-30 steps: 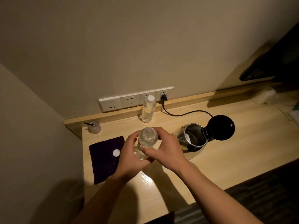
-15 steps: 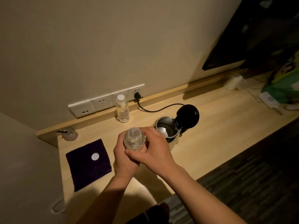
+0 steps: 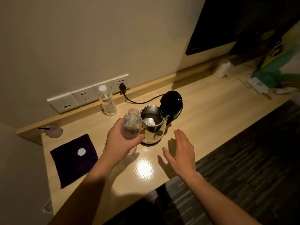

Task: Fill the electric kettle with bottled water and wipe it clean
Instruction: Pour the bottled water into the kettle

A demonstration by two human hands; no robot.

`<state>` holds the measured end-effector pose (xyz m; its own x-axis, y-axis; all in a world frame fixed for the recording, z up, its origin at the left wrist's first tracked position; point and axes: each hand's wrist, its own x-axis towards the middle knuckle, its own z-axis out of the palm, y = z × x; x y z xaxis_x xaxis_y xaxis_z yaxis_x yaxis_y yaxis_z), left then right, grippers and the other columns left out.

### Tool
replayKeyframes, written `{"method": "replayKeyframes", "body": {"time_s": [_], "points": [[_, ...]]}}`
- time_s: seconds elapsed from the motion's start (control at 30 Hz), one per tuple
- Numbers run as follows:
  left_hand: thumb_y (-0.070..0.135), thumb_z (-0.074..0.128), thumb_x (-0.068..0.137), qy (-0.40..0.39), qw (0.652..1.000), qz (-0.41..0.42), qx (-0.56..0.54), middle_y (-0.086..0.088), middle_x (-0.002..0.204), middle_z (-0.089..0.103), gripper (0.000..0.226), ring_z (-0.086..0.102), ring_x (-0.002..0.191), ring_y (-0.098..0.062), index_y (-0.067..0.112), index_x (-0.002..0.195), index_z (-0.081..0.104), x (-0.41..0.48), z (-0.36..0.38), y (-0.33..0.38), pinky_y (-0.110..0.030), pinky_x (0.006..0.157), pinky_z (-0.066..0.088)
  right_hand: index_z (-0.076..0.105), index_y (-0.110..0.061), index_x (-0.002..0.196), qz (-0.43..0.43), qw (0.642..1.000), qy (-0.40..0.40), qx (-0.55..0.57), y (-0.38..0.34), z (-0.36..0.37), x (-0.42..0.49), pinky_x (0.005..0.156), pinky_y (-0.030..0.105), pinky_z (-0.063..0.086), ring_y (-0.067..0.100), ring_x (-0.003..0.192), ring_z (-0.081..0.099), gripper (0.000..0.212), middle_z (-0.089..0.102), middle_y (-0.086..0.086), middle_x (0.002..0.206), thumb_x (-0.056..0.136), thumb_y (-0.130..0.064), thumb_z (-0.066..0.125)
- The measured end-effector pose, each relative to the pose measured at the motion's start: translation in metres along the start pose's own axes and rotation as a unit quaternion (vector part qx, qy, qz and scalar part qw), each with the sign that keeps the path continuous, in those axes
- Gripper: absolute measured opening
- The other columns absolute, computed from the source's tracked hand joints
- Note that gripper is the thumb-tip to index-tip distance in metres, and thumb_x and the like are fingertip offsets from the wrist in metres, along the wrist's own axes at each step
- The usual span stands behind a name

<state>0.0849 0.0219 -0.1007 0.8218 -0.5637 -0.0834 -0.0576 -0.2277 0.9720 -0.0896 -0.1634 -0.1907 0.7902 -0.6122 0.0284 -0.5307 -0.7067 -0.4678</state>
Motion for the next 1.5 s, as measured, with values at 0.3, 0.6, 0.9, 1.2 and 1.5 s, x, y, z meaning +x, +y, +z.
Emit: {"method": "replayKeyframes", "body": {"time_s": [0.3,0.6,0.9,1.2,1.5], "points": [[0.045,0.091,0.061,-0.074,0.996,-0.023,0.047,0.015,0.115,0.076,0.065,0.072,0.107,-0.007,0.039,0.120,0.065,0.007,-0.006,-0.016,-0.034,0.094,0.058,0.012,-0.023,0.163,0.023,0.995,-0.054,-0.074,0.036,0.065,0.012,0.122,0.033,0.009,0.017,0.159,0.011,0.095,0.013,0.001,0.174,0.092,-0.078,0.042],[0.031,0.091,0.065,-0.092,0.993,-0.033,0.069,0.006,0.111,0.078,0.061,0.074,0.101,-0.011,0.027,0.121,0.067,0.014,-0.008,-0.013,-0.029,0.089,0.056,0.000,-0.017,0.166,0.007,0.989,-0.086,-0.123,0.043,0.093,0.020,0.126,0.034,-0.002,0.012,0.157,-0.017,0.104,-0.008,0.001,0.174,0.091,-0.085,0.023],[0.039,0.089,0.059,-0.107,0.983,-0.080,0.123,0.003,0.104,0.077,0.059,0.073,0.096,-0.015,0.026,0.112,0.067,0.025,0.000,-0.004,-0.043,0.092,0.059,-0.001,-0.016,0.166,0.001,0.987,-0.095,-0.131,0.046,0.096,0.021,0.127,0.036,-0.002,0.015,0.159,-0.016,0.102,-0.008,0.003,0.174,0.092,-0.084,0.021],[0.027,0.090,0.062,-0.138,0.959,-0.124,0.212,0.001,0.094,0.080,0.039,0.076,0.088,-0.019,0.021,0.094,0.069,0.038,-0.006,0.008,-0.052,0.090,0.060,0.001,-0.017,0.166,0.006,0.987,-0.091,-0.129,0.047,0.098,0.022,0.128,0.038,0.003,0.015,0.159,-0.015,0.103,-0.006,0.002,0.175,0.091,-0.085,0.021],[0.034,0.085,0.058,-0.139,0.930,-0.145,0.307,0.000,0.087,0.077,0.042,0.073,0.082,-0.020,0.017,0.092,0.068,0.043,-0.009,0.023,-0.047,0.079,0.062,0.002,-0.018,0.166,0.010,0.988,-0.094,-0.125,0.045,0.095,0.022,0.127,0.036,0.000,0.015,0.159,-0.016,0.103,-0.007,0.002,0.175,0.090,-0.085,0.021]]}}
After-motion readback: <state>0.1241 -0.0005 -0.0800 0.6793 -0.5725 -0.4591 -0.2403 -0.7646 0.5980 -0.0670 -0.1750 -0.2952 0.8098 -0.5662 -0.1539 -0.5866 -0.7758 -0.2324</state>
